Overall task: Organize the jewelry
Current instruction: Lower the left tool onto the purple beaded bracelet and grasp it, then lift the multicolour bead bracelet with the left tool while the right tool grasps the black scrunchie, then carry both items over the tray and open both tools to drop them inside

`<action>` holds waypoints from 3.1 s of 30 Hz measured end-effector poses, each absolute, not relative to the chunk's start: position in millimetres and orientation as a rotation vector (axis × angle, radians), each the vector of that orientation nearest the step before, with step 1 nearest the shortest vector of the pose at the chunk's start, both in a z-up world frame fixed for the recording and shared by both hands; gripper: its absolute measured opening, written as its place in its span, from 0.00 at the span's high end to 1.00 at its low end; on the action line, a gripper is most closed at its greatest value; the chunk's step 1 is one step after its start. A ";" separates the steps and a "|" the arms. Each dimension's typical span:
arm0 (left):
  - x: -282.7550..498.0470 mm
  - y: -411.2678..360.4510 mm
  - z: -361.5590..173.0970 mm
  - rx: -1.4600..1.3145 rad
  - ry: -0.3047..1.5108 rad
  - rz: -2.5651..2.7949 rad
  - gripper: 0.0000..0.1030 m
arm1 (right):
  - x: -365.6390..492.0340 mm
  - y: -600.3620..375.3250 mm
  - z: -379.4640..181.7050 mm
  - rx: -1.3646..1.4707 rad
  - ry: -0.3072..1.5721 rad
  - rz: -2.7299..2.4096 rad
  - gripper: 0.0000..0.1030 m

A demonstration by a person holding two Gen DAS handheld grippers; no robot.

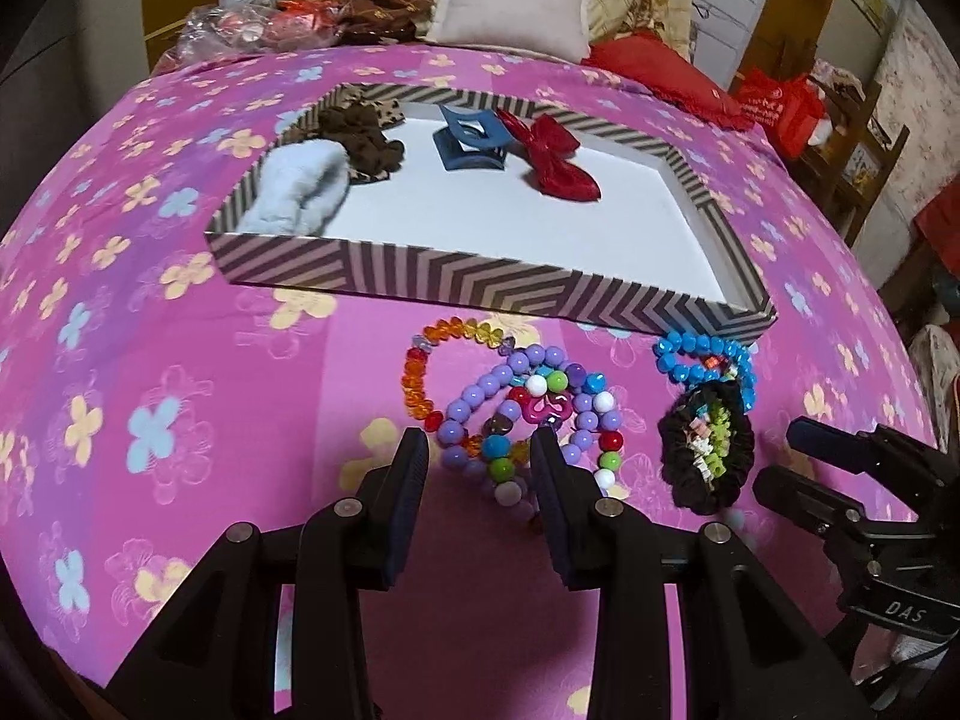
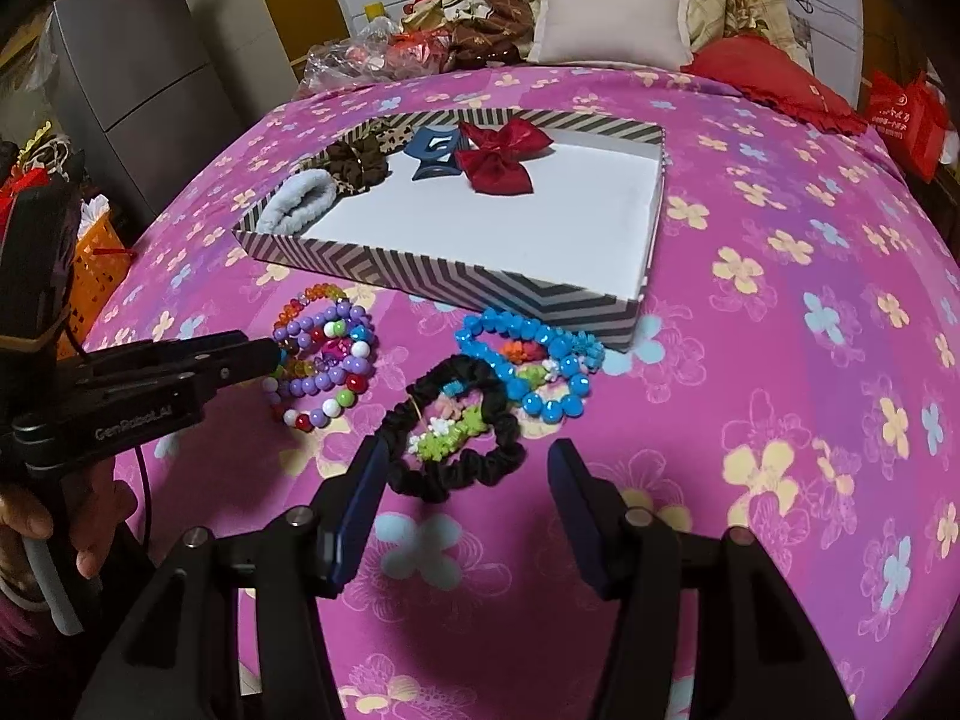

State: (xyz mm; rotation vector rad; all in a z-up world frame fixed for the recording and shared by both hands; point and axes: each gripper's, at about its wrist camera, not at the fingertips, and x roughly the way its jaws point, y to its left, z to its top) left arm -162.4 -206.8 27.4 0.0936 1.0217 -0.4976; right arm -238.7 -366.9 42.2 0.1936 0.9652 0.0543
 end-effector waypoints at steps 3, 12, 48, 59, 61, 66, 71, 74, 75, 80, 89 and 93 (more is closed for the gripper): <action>-160.5 -211.7 20.8 0.112 1.042 -0.503 0.74 | -238.8 -370.4 40.2 0.211 0.966 0.053 0.43; -155.0 -217.0 17.0 0.103 1.065 -0.550 0.83 | -236.1 -372.0 37.0 0.219 0.972 0.054 0.43; -174.0 -148.9 21.3 0.054 1.084 -0.534 0.95 | -227.8 -370.2 25.8 0.200 0.985 0.043 0.52; -173.3 -150.3 14.1 0.037 1.102 -0.518 0.86 | -223.3 -375.0 20.9 0.172 0.975 0.022 0.74; -175.0 -152.9 14.2 0.056 1.095 -0.516 0.87 | -221.4 -372.7 20.2 0.147 0.969 0.013 0.82; -179.0 -152.7 17.6 0.041 1.099 -0.568 0.98 | -225.5 -364.8 24.7 0.116 0.957 0.044 0.94; -180.9 -149.6 44.1 0.009 1.040 -0.599 0.98 | -233.5 -371.8 49.8 0.156 0.901 0.069 0.94; -181.4 -150.5 66.1 0.007 0.992 -0.618 0.98 | -235.8 -373.1 66.1 0.165 0.866 0.084 0.94; -181.4 -151.5 72.8 0.010 0.981 -0.626 0.98 | -236.0 -373.2 71.6 0.165 0.853 0.086 0.94; -176.1 -160.0 100.6 0.035 0.928 -0.644 0.98 | -232.7 -375.1 90.8 0.163 0.809 0.091 0.94; -145.0 -177.3 136.5 0.044 0.846 -0.610 0.98 | -213.2 -394.6 108.3 0.172 0.760 0.051 0.94; -126.4 -195.2 141.0 0.058 0.827 -0.588 0.98 | -200.3 -402.2 107.7 0.181 0.761 0.040 0.94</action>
